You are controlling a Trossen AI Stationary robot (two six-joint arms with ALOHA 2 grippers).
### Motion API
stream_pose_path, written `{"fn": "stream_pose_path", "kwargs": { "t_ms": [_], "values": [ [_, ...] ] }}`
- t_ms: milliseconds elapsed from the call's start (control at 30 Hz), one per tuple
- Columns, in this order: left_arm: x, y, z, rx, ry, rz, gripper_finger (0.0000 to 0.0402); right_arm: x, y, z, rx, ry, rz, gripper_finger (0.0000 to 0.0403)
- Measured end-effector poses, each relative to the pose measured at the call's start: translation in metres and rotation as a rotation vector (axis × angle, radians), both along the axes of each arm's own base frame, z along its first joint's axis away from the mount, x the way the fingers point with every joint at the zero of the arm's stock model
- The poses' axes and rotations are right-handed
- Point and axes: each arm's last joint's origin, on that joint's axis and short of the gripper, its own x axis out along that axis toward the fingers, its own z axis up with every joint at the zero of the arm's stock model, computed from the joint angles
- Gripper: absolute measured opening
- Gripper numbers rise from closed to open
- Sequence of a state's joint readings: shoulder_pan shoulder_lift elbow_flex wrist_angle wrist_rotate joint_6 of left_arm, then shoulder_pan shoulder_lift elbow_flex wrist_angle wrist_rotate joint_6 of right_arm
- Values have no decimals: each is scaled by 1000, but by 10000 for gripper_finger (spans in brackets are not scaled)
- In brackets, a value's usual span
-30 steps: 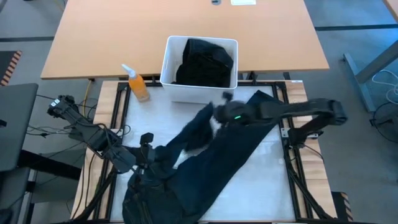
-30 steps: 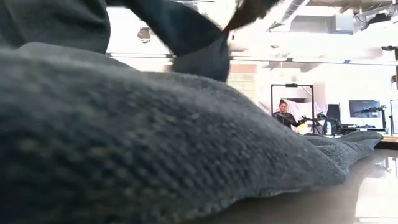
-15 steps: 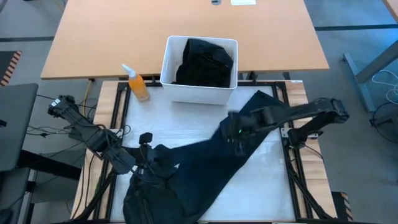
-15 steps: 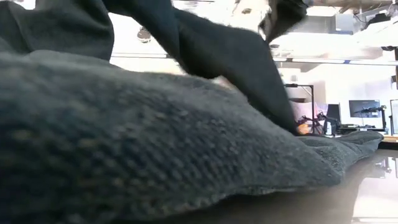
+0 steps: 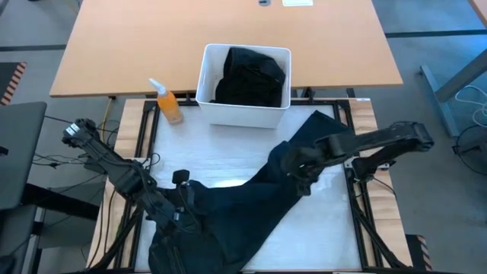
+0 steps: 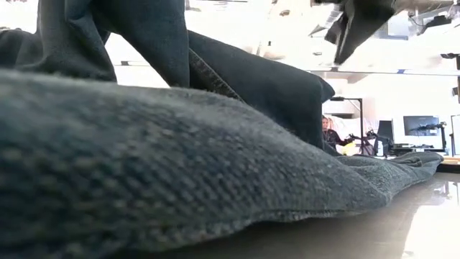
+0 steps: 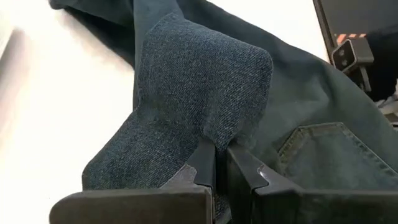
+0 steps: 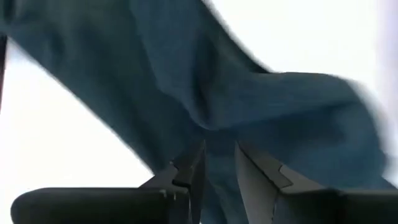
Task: Fold laundry
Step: Fold the blue long pants
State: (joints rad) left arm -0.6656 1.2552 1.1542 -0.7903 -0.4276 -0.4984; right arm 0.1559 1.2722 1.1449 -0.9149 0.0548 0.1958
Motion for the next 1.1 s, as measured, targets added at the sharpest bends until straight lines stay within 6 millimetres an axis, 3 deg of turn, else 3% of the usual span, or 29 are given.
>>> {"fn": "stream_pose_path", "kwargs": {
  "t_ms": [67, 133, 300, 533, 1100],
  "values": [
    [-4, 2, 1, 0, 7, 17, 0, -17, 0, 4, -26, -1, -38, 116],
    [-7, 2, 1, 11, 12, 35, 0, -30, 3, -6, -46, 15, -59, 117],
    [-10, 2, -1, 33, 28, 52, 0, -45, 10, -62, -46, 93, -72, 117],
    [-10, 2, -1, 23, 27, 63, 0, -52, 11, -108, -107, 193, -64, 118],
    [-9, 2, -1, 9, 28, 72, 0, -27, 17, -155, -207, 324, 27, 111]
  ]
}}
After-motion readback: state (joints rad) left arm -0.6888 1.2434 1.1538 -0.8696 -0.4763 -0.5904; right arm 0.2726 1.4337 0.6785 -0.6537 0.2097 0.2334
